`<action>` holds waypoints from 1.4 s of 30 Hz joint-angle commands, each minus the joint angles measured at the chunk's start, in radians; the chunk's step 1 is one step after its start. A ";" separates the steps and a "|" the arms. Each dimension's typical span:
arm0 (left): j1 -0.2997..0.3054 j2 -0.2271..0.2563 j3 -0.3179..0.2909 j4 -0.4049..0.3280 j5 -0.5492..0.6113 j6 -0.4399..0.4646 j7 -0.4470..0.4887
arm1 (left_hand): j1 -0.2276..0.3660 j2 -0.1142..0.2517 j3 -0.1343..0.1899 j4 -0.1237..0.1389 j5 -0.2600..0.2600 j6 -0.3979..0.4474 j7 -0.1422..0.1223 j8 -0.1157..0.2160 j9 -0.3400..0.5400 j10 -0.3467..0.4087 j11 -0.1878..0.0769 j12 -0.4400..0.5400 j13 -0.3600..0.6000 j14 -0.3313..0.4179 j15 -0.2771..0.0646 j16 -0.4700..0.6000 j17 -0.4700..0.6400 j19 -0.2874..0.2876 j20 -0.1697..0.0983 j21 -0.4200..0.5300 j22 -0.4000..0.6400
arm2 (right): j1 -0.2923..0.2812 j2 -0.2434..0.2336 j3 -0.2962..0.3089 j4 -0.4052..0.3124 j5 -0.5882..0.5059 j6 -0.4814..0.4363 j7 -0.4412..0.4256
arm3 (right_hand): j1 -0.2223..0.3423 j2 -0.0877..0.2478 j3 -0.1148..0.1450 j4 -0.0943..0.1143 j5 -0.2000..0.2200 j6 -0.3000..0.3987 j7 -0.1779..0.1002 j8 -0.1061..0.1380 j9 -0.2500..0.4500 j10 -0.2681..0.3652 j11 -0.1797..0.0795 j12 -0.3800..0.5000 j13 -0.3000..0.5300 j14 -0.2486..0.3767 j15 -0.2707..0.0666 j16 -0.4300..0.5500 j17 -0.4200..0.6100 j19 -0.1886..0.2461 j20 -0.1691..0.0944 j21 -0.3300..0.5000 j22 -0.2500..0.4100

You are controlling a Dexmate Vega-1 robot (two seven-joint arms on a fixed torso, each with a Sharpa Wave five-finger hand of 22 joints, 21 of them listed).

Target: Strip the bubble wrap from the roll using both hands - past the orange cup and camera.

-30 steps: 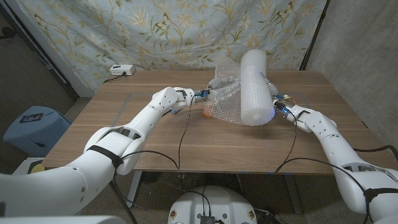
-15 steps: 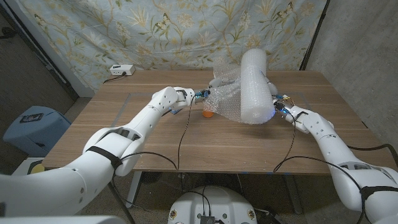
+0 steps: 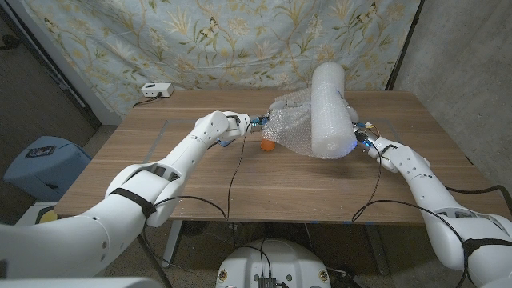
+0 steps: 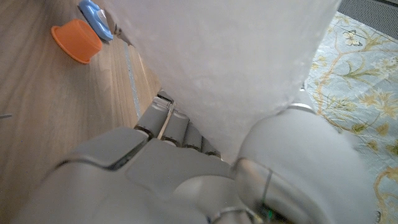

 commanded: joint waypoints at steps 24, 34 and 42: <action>-0.020 0.018 0.018 -0.004 0.022 0.003 -0.034 | 0.010 0.000 0.005 0.004 -0.001 0.014 0.006 -0.008 0.007 0.022 0.003 -0.003 0.009 0.020 -0.004 0.002 0.006 -0.007 -0.004 0.021 -0.002 | 0.013 0.018 0.041 0.068 -0.012 0.039 0.059 | -0.132 -0.017 -0.053 0.051 0.030 -0.008 0.004 -0.022 -0.003 -0.022 0.009 -0.021 0.013 -0.016 -0.027 -0.026 -0.017 -0.009 0.010 -0.017 0.000; -0.025 0.030 0.028 -0.018 0.034 -0.004 -0.044 | 0.010 0.000 0.004 0.004 -0.001 0.013 0.005 -0.010 0.008 0.020 0.003 -0.007 0.012 0.014 -0.003 0.000 0.007 -0.010 -0.003 0.027 -0.002 | 0.047 0.040 0.044 0.149 -0.039 0.127 0.145 | -0.129 -0.010 -0.051 0.048 0.041 -0.012 0.004 -0.028 -0.005 -0.030 0.006 -0.029 0.016 -0.026 -0.025 -0.035 -0.022 -0.017 0.011 -0.024 0.000; -0.032 0.040 0.032 -0.024 0.044 -0.013 -0.052 | 0.010 -0.001 0.004 0.005 -0.001 0.011 0.003 -0.012 0.009 0.018 0.001 -0.010 0.014 0.013 -0.002 -0.001 0.008 -0.014 -0.003 0.030 -0.003 | 0.079 0.057 0.046 0.212 -0.074 0.189 0.205 | -0.125 -0.004 -0.047 0.045 0.048 -0.010 -0.005 -0.030 -0.006 -0.035 0.004 -0.034 0.018 -0.034 -0.027 -0.042 -0.026 -0.026 0.007 -0.030 0.000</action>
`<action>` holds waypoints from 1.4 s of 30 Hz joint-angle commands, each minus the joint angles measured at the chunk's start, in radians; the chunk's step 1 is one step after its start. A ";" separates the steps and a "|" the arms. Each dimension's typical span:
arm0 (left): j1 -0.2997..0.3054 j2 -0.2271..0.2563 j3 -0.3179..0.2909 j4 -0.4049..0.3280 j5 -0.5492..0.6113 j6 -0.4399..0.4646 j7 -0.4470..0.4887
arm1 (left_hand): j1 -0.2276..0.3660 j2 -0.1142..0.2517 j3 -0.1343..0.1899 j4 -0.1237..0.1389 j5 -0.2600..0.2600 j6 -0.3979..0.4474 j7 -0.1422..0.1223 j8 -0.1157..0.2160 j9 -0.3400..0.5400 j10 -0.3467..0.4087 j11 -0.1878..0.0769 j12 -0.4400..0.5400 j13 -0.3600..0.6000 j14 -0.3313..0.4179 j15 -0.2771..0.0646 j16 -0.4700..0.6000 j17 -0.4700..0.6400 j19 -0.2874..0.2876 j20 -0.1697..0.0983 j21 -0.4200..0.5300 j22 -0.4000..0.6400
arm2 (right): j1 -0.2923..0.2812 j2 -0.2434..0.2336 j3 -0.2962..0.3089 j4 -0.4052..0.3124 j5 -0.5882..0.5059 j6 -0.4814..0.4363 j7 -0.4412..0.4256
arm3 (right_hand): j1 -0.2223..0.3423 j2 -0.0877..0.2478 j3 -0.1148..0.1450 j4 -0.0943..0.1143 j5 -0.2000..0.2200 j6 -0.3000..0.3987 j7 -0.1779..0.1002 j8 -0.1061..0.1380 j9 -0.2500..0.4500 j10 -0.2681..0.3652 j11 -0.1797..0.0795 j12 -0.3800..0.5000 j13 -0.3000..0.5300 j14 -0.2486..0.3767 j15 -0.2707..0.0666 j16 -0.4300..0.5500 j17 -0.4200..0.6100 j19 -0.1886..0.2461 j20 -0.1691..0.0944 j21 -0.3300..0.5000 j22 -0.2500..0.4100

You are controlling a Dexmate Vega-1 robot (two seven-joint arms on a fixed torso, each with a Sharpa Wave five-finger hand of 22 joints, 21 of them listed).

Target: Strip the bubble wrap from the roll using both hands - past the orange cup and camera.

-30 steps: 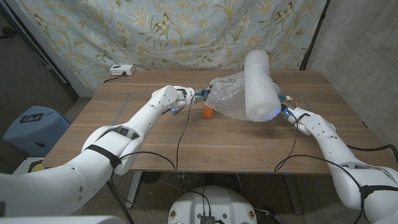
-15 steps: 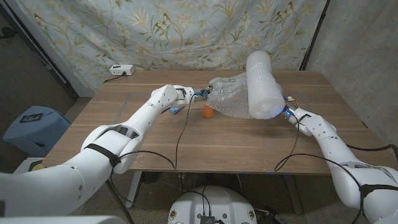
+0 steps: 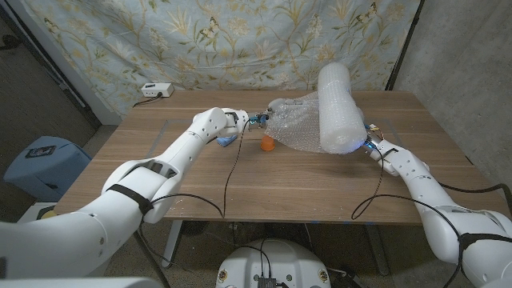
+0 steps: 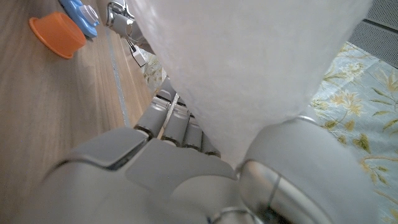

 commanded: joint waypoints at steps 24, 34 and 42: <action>0.006 0.065 0.007 -0.086 0.018 -0.003 0.009 | 0.011 -0.001 0.004 0.005 -0.001 0.005 -0.002 -0.004 0.003 0.009 0.005 -0.009 0.011 0.004 -0.001 -0.003 0.006 -0.011 0.000 0.020 0.001 | 0.129 0.051 0.052 0.292 -0.122 0.191 0.197 | -0.025 0.008 -0.009 0.001 0.017 -0.022 0.001 -0.019 -0.001 -0.042 0.010 -0.036 0.010 -0.045 -0.007 -0.026 -0.009 -0.023 0.012 -0.018 0.001; 0.020 0.085 0.008 -0.124 0.011 0.004 0.029 | 0.011 -0.001 0.004 0.005 -0.001 0.007 -0.002 -0.004 0.004 0.010 0.005 -0.012 0.013 0.004 0.000 -0.004 0.006 -0.013 -0.001 0.026 0.000 | 0.207 0.059 0.098 0.457 -0.199 0.263 0.270 | -0.044 0.005 -0.018 0.007 0.021 -0.042 0.009 -0.030 -0.004 -0.066 0.024 -0.053 0.013 -0.073 0.011 -0.040 -0.014 -0.040 0.030 -0.029 0.002; 0.021 0.093 0.016 -0.140 0.010 0.006 0.035 | 0.011 0.000 0.003 0.005 -0.001 0.008 -0.004 -0.005 0.005 0.011 0.004 -0.013 0.015 0.005 -0.001 -0.004 0.007 -0.015 -0.001 0.030 0.000 | 0.213 0.069 0.142 0.474 -0.246 0.274 0.280 | -0.052 0.008 -0.021 0.010 0.024 -0.045 0.008 -0.032 -0.006 -0.073 0.026 -0.061 0.016 -0.079 0.014 -0.044 -0.016 -0.043 0.033 -0.033 0.002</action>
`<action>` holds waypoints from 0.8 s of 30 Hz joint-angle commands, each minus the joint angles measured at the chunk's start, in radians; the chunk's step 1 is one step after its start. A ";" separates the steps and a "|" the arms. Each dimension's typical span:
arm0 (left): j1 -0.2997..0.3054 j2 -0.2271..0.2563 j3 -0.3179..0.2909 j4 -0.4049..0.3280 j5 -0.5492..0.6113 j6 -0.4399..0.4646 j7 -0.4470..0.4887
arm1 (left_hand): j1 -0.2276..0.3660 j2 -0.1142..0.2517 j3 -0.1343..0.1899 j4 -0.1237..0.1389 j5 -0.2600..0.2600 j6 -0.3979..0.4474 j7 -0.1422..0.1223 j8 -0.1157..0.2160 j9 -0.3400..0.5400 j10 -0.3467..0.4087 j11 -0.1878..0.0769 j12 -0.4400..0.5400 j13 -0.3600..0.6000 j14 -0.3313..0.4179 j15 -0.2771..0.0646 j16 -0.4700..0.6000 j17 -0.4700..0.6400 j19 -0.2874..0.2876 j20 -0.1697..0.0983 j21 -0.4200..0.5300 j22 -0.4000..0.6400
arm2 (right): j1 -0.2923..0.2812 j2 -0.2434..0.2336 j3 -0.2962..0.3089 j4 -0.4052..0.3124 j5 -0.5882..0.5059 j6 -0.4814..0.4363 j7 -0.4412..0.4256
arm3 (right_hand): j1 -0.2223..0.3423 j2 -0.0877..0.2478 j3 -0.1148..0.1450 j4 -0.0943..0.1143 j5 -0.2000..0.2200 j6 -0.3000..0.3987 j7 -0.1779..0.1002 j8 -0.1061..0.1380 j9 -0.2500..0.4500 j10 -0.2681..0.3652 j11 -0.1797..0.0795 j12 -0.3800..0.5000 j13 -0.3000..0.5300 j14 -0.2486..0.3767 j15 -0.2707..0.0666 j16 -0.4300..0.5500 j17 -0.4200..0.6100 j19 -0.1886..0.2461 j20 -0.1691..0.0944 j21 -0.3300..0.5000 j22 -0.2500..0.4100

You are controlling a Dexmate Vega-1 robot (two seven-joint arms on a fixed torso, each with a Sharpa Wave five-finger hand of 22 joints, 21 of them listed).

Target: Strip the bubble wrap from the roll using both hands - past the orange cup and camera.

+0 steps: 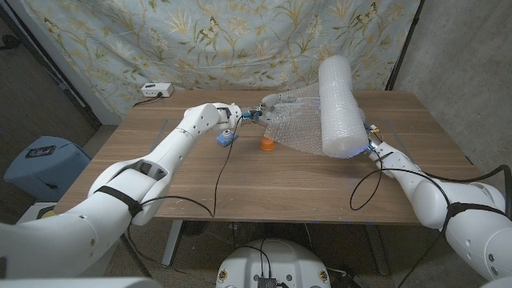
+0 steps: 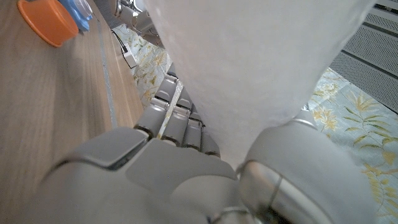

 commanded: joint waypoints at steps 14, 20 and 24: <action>0.012 0.022 0.015 -0.046 -0.009 0.005 0.016 | 0.012 -0.001 0.003 0.006 -0.001 0.012 -0.001 -0.001 0.006 0.006 0.000 -0.006 0.009 0.004 -0.002 -0.004 0.003 -0.006 -0.001 0.018 -0.001 | 0.031 0.009 0.086 0.068 -0.108 0.028 0.052 | -0.035 -0.006 -0.018 0.012 0.013 -0.006 -0.001 -0.006 -0.005 -0.010 0.012 -0.013 0.005 -0.009 0.008 -0.008 -0.002 -0.005 0.013 -0.009 0.002; 0.019 0.026 0.016 -0.062 -0.010 0.004 0.026 | 0.011 -0.001 0.003 0.006 -0.001 0.014 0.000 -0.001 0.007 0.008 0.000 -0.006 0.010 0.005 -0.003 -0.004 0.003 -0.007 -0.002 0.020 -0.001 | 0.034 0.005 0.090 0.072 -0.117 0.024 0.055 | -0.055 -0.012 -0.028 0.021 0.016 -0.004 0.005 -0.006 -0.006 -0.007 0.018 -0.015 0.007 -0.011 0.013 -0.009 -0.002 -0.004 0.018 -0.010 0.002; 0.025 0.031 0.015 -0.076 -0.014 0.008 0.036 | 0.012 -0.001 0.003 0.005 -0.001 0.014 0.001 -0.002 0.007 0.009 -0.001 -0.007 0.011 0.006 -0.001 -0.004 0.003 -0.008 -0.002 0.022 -0.002 | 0.035 0.003 0.095 0.078 -0.121 0.022 0.056 | -0.070 -0.016 -0.036 0.027 0.019 -0.002 0.008 -0.007 -0.008 -0.007 0.022 -0.018 0.008 -0.011 0.017 -0.009 -0.003 -0.002 0.021 -0.011 0.002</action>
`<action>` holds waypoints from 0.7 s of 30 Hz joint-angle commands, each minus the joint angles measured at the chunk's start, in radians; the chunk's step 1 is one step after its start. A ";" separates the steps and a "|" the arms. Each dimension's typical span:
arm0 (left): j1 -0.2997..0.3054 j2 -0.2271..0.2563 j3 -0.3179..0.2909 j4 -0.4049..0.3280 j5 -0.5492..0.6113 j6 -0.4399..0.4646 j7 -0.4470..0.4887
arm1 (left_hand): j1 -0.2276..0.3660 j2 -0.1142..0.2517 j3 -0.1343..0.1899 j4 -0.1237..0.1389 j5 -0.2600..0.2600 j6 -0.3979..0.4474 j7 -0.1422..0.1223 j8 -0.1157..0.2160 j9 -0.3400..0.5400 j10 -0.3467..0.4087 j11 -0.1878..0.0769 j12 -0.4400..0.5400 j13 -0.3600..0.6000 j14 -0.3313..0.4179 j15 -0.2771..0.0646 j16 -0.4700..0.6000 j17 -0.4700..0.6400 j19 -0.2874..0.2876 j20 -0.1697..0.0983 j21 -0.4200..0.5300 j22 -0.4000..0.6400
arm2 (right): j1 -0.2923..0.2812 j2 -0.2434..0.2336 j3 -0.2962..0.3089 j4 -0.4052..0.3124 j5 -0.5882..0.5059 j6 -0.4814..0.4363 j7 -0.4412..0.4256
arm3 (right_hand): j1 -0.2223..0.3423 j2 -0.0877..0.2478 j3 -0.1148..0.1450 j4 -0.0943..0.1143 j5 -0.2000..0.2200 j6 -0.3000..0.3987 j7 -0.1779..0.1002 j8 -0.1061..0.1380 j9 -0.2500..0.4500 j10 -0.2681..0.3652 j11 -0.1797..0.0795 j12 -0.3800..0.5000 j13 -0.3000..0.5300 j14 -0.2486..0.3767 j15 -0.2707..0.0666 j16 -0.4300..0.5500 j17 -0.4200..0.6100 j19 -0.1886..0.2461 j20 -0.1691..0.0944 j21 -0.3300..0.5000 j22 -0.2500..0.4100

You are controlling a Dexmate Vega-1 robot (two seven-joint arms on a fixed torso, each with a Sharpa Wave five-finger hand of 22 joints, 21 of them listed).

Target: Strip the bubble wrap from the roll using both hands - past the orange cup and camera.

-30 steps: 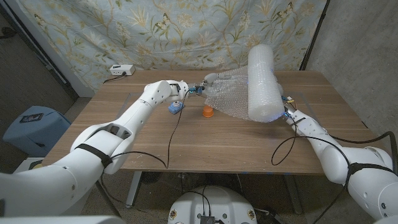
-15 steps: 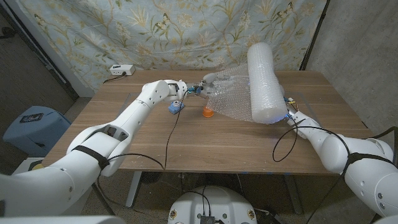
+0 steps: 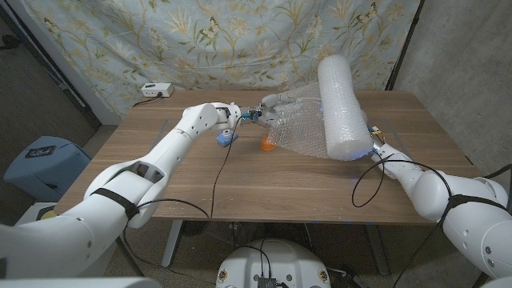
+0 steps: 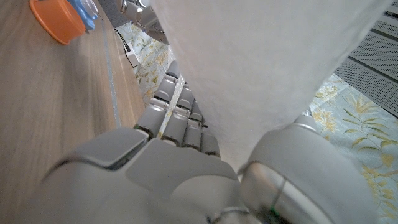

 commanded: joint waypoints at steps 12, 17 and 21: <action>0.029 0.023 0.001 -0.067 -0.016 0.005 0.042 | 0.011 -0.001 0.003 0.007 -0.001 0.011 -0.003 -0.004 0.002 0.011 -0.001 -0.006 0.009 0.007 -0.001 -0.001 0.003 -0.005 0.003 0.014 0.003 | 0.016 -0.020 0.045 0.049 -0.051 0.014 0.010 | -0.037 -0.003 -0.019 0.019 0.016 0.002 0.012 -0.010 -0.002 -0.010 0.016 -0.012 0.007 -0.006 0.015 -0.006 -0.001 0.000 0.012 -0.008 0.002; 0.033 0.027 0.002 -0.075 -0.020 0.006 0.049 | 0.012 -0.001 0.003 0.006 -0.001 0.011 -0.004 -0.005 0.002 0.011 0.000 -0.007 0.010 0.006 -0.003 -0.001 0.004 -0.006 0.003 0.017 0.002 | 0.018 -0.024 0.062 0.057 -0.067 0.021 0.008 | -0.041 -0.002 -0.021 0.021 0.021 0.002 0.011 -0.012 -0.005 -0.016 0.016 -0.018 0.008 -0.014 0.020 -0.010 -0.004 -0.002 0.014 -0.010 0.002; 0.033 0.030 0.003 -0.078 -0.022 0.005 0.049 | 0.012 -0.001 0.003 0.005 -0.001 0.012 -0.004 -0.006 0.003 0.011 -0.001 -0.009 0.011 0.007 -0.002 -0.002 0.004 -0.006 0.003 0.019 0.002 | 0.017 -0.024 0.075 0.058 -0.075 0.024 0.008 | -0.042 0.000 -0.023 0.021 0.024 0.002 0.009 -0.013 -0.006 -0.019 0.019 -0.021 0.009 -0.018 0.024 -0.013 -0.006 -0.003 0.015 -0.012 0.002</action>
